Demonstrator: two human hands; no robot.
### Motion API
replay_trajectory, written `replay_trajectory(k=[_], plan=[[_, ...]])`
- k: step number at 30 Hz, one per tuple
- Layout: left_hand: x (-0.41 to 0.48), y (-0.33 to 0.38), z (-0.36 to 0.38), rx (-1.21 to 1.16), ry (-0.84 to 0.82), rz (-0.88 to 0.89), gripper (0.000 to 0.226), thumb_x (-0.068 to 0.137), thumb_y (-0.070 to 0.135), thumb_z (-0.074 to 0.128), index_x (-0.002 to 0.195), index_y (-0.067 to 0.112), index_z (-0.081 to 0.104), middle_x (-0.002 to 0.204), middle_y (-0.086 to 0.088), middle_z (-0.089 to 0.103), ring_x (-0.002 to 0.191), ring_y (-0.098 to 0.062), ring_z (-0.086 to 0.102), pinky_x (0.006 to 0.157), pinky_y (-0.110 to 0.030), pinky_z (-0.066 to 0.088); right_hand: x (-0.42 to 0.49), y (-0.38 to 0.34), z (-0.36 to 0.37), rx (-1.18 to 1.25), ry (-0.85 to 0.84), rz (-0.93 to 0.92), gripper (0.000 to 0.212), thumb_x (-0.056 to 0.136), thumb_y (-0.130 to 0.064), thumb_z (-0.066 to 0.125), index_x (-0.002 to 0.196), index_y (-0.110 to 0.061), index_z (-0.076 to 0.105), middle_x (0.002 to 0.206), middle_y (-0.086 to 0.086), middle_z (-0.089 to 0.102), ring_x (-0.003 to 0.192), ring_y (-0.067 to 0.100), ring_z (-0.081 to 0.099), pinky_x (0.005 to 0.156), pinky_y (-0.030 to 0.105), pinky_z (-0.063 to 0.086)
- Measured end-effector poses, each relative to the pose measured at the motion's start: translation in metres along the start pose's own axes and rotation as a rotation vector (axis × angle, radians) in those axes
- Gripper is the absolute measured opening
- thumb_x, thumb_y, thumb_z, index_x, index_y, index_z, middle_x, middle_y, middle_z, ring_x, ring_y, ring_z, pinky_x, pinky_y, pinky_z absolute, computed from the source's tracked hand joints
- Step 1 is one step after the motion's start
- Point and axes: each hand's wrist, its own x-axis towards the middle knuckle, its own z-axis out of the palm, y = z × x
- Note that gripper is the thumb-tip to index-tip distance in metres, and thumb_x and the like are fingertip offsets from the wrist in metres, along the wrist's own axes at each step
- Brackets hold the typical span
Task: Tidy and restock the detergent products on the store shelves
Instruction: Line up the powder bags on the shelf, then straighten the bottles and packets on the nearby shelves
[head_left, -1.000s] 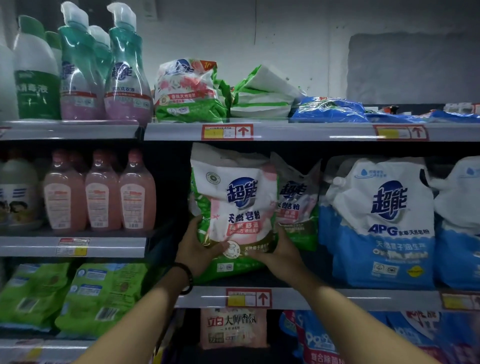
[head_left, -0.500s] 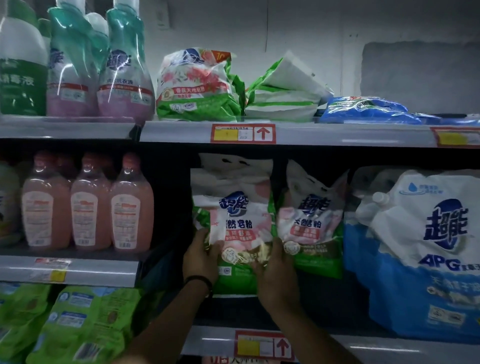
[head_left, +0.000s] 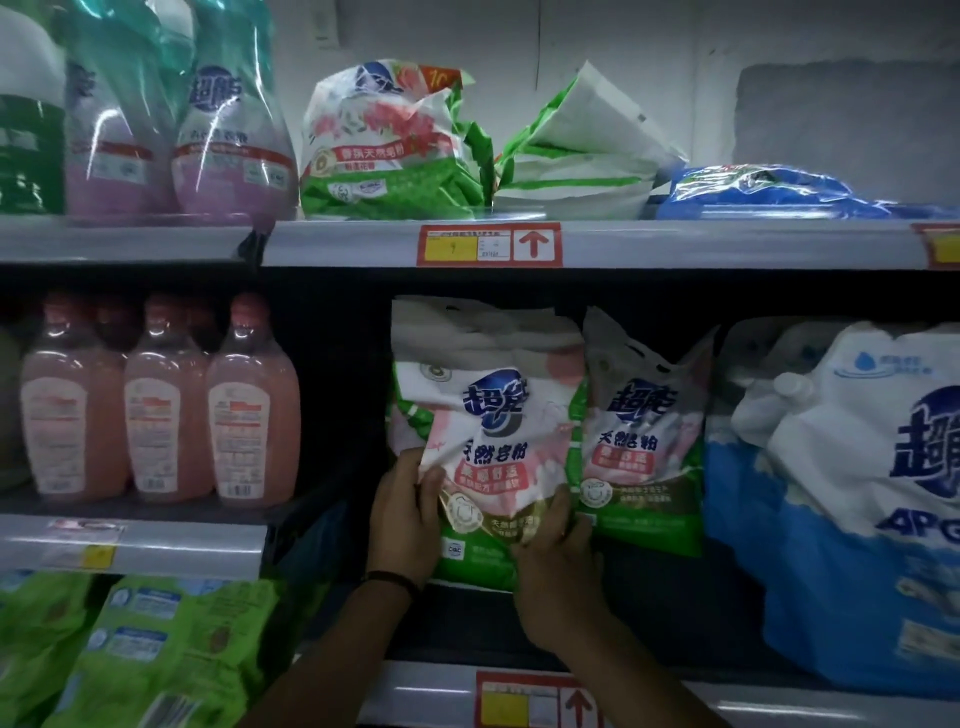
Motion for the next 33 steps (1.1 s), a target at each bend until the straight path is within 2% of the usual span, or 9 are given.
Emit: replay_trajectory(k=[3, 8, 14, 17, 19, 22, 24, 29, 33], plan=[[0.007, 0.001, 0.002, 0.089, -0.034, -0.096, 0.011, 0.106, 0.037, 0.042, 0.115, 0.035, 0.049, 0.103, 0.005, 0.067, 0.096, -0.023, 0.065, 0.084, -0.046, 0.053, 0.008, -0.002, -0.001, 0.026, 0.007, 0.024, 0.089, 0.107, -0.035, 0.053, 0.159, -0.019, -0.016, 0.153, 0.023, 0.016, 0.137, 0.041, 0.037, 0.120, 0.052, 0.032], [0.002, 0.026, -0.003, 0.357, -0.168, -0.377, 0.026, 0.103, 0.031, 0.046, 0.127, 0.029, 0.036, 0.134, -0.008, 0.055, 0.123, -0.037, 0.051, 0.104, -0.056, 0.036, 0.017, -0.010, -0.010, 0.030, -0.083, 0.087, 0.084, 0.105, -0.039, 0.057, 0.159, -0.025, -0.007, 0.155, 0.024, 0.018, 0.139, 0.043, 0.035, 0.122, 0.054, 0.028], [-0.033, 0.081, -0.050, 0.672, -0.379, -0.071, 0.078, 0.088, 0.044, 0.064, 0.151, 0.027, 0.021, 0.143, -0.006, 0.038, 0.124, -0.031, 0.046, 0.099, -0.048, 0.048, -0.013, -0.007, -0.025, -0.098, -0.132, 0.021, 0.111, 0.100, -0.019, 0.064, 0.161, -0.020, -0.029, 0.171, 0.023, 0.009, 0.155, 0.040, 0.025, 0.124, 0.053, 0.030], [-0.037, 0.111, -0.084, 0.785, -0.423, 0.053, 0.066, 0.088, 0.050, 0.064, 0.141, 0.030, 0.032, 0.136, -0.003, 0.041, 0.119, -0.029, 0.050, 0.093, -0.044, 0.051, -0.030, -0.002, -0.040, -0.119, -0.223, -0.001, 0.124, 0.095, -0.010, 0.068, 0.157, -0.027, -0.038, 0.174, 0.022, 0.005, 0.156, 0.041, 0.025, 0.123, 0.058, 0.031], [-0.034, 0.130, -0.108, 0.847, -0.441, 0.110, 0.046, 0.091, 0.049, 0.060, 0.128, 0.029, 0.042, 0.127, -0.003, 0.048, 0.110, -0.028, 0.055, 0.086, -0.041, 0.051, -0.041, -0.003, -0.050, -0.094, -0.255, -0.001, 0.126, 0.092, -0.011, 0.069, 0.156, -0.034, -0.037, 0.171, 0.023, 0.020, 0.146, 0.041, 0.043, 0.113, 0.054, 0.045], [-0.027, 0.152, -0.149, 0.867, -0.414, 0.084, 0.032, 0.095, 0.048, 0.057, 0.116, 0.027, 0.047, 0.113, -0.001, 0.059, 0.095, -0.025, 0.062, 0.069, -0.035, 0.047, -0.058, -0.020, -0.067, 0.004, -0.177, -0.049, 0.090, 0.090, -0.017, 0.067, 0.163, -0.031, 0.016, 0.146, 0.010, 0.056, 0.124, 0.030, 0.060, 0.102, 0.045, 0.055], [-0.021, 0.157, -0.175, 0.913, -0.368, 0.026, 0.032, 0.093, 0.045, 0.060, 0.114, 0.023, 0.049, 0.111, -0.004, 0.062, 0.095, -0.029, 0.065, 0.071, -0.037, 0.051, -0.067, -0.042, -0.078, 0.039, -0.139, -0.124, 0.050, 0.093, -0.022, 0.063, 0.140, -0.028, 0.050, 0.136, 0.003, 0.061, 0.120, 0.025, 0.061, 0.102, 0.043, 0.055], [-0.008, 0.132, -0.223, 1.128, -0.356, -0.460, 0.086, 0.085, 0.072, 0.056, 0.142, 0.016, 0.025, 0.139, -0.019, 0.048, 0.125, -0.042, 0.054, 0.098, -0.050, 0.050, -0.080, -0.109, -0.092, 0.162, -0.226, -0.155, 0.022, 0.100, -0.029, 0.063, 0.121, -0.025, 0.058, 0.118, 0.001, 0.065, 0.101, 0.022, 0.065, 0.085, 0.033, 0.057], [0.003, 0.092, -0.228, 0.937, -0.341, -0.807, 0.126, 0.068, 0.091, 0.054, 0.151, 0.017, -0.006, 0.160, -0.031, 0.028, 0.146, -0.051, 0.032, 0.115, -0.060, 0.037, -0.084, -0.145, -0.091, 0.207, -0.242, -0.316, 0.021, 0.095, -0.036, 0.065, 0.112, -0.026, 0.058, 0.093, 0.000, 0.069, 0.082, 0.018, 0.067, 0.076, 0.036, 0.060]])
